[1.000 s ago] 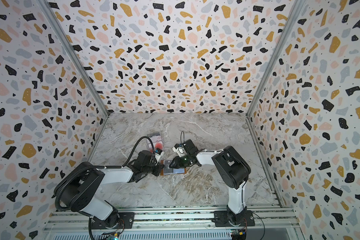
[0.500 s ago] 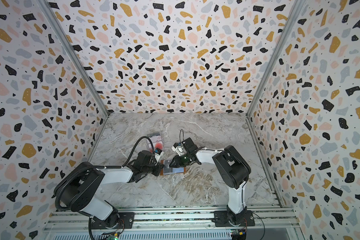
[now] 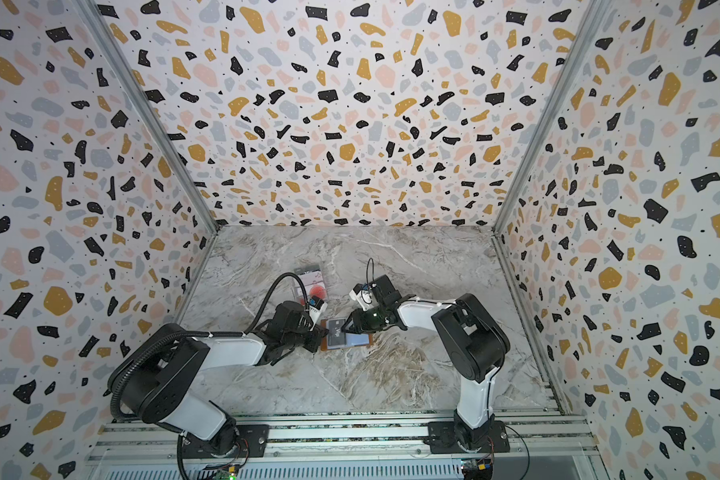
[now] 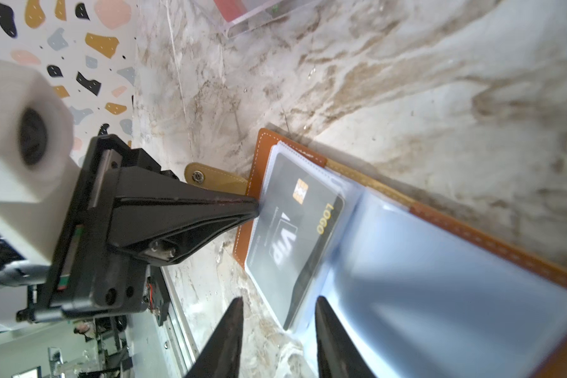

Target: Take the credit cards out of the card holder

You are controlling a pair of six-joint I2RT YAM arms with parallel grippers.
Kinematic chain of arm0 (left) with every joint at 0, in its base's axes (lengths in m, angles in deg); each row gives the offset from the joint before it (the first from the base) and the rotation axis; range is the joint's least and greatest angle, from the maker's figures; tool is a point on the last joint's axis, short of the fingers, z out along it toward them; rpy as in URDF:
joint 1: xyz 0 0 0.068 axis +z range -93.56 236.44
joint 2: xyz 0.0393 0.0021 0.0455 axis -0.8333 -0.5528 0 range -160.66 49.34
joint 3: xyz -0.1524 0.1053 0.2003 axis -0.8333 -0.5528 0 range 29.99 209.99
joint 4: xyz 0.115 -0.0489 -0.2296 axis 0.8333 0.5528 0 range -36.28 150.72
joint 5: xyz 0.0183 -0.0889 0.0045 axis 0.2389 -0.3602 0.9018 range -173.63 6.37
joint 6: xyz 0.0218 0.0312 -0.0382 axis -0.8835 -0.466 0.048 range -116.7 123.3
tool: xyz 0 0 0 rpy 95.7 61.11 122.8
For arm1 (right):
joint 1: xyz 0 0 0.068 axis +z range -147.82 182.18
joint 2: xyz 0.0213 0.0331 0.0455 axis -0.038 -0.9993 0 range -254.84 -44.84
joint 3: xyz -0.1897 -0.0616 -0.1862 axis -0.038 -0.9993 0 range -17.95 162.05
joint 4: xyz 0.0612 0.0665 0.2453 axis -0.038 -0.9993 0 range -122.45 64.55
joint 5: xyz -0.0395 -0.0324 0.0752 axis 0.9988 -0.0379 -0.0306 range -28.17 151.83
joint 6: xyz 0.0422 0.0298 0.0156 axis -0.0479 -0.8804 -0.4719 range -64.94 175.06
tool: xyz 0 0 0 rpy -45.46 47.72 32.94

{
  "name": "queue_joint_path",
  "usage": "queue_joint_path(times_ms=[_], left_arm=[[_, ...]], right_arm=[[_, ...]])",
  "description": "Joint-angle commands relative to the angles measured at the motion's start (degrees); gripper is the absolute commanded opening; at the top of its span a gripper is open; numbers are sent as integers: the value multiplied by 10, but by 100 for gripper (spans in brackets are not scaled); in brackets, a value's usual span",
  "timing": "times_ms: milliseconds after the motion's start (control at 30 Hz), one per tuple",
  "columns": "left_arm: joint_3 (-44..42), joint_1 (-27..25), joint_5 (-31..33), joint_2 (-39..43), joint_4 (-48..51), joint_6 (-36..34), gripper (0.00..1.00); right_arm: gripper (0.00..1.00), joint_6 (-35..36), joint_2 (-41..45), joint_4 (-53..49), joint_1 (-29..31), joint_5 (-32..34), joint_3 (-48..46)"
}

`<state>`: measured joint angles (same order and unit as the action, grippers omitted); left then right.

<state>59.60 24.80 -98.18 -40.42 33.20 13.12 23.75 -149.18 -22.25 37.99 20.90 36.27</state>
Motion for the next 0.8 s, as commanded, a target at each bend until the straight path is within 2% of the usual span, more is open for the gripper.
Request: queue_joint_path(times_ms=[0, 267, 467, 767], left_arm=[[-16, 3, -1, -5, 18, 0, 0], [-15, 3, -3, -8, 18, 2, 0], [-15, 4, -2, -7, 19, 2, 0], [-15, 5, -2, -9, 19, 2, 0]], right_arm=[[37, -75, 33, 82, 1, 1, -46], [33, -165, 35, 219, 4, -25, -113], [31, -180, 17, 251, 7, -47, -115], [29, -186, 6, 259, 11, -42, -121]])
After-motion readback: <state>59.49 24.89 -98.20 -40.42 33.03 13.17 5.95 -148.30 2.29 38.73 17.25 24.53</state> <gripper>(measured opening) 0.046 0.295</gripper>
